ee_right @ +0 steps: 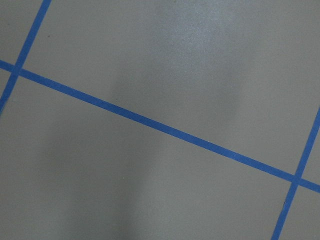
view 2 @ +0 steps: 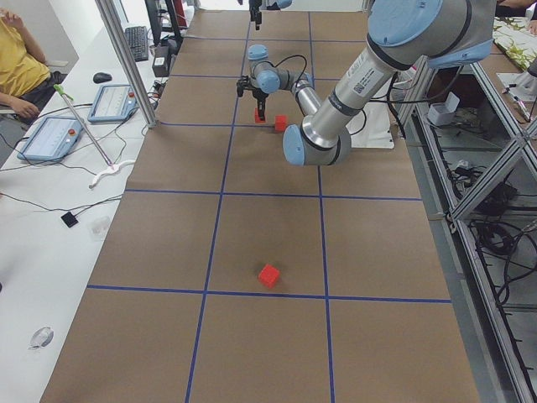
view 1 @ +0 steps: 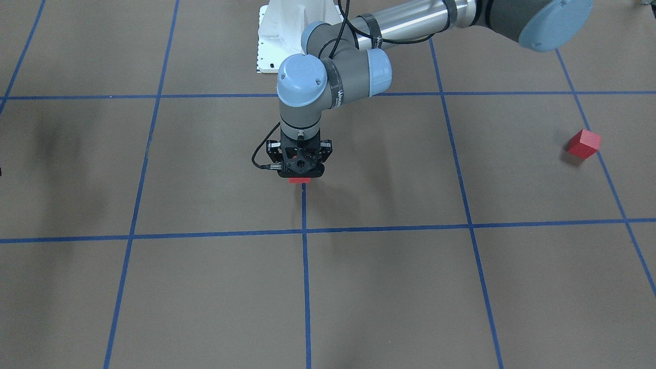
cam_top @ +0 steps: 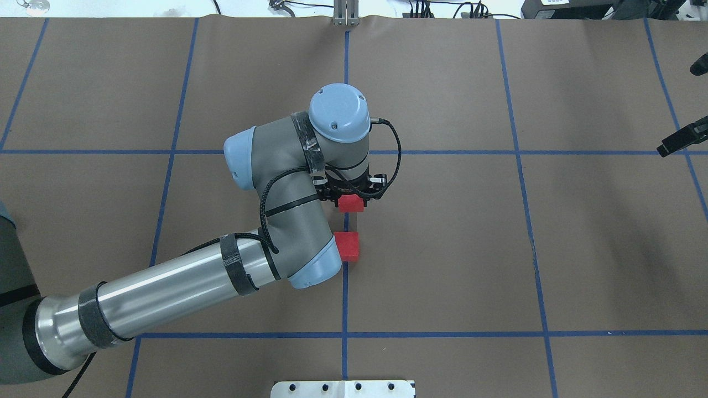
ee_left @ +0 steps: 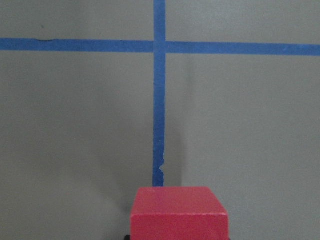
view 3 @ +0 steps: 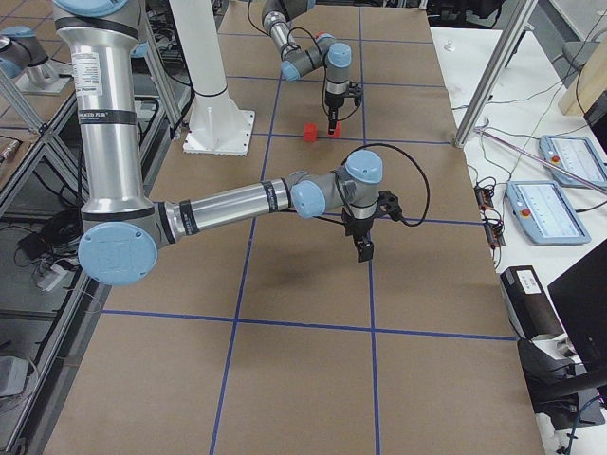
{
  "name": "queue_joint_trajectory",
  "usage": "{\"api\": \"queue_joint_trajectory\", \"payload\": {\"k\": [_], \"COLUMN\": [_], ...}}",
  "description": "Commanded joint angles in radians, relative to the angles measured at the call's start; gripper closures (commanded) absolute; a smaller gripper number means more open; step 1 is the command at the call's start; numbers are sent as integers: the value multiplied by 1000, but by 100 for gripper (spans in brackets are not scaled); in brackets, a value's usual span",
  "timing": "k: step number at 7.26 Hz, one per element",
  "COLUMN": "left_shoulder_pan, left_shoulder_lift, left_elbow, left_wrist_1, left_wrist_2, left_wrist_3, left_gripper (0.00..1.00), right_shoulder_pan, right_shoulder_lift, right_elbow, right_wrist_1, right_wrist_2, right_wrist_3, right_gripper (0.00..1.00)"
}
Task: Form red blocks into L shape at center
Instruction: 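Carry the red cube with the left gripper beside the center cube, then adjust and set the red cube against the center cube, nearer the robot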
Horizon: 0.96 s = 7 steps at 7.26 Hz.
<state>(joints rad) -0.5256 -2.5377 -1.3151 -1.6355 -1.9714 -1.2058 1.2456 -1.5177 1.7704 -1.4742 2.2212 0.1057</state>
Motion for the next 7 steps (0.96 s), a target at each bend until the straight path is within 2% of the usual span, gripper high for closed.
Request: {"api": "queue_joint_trajectory", "payload": {"k": [1, 7], "left_shoulder_pan": [9, 16], "left_shoulder_lift": [10, 30], "left_elbow": [-1, -12], "left_wrist_1": [-1, -23], "left_wrist_2": [0, 25], "left_wrist_3": [-4, -37], "left_gripper": [82, 82], "right_shoulder_pan": [0, 0], "right_shoulder_lift": [1, 2], "right_elbow": [0, 0], "right_wrist_1": [0, 0], "right_wrist_2": [0, 0], "right_wrist_3": [0, 0], "right_gripper": [0, 0]}}
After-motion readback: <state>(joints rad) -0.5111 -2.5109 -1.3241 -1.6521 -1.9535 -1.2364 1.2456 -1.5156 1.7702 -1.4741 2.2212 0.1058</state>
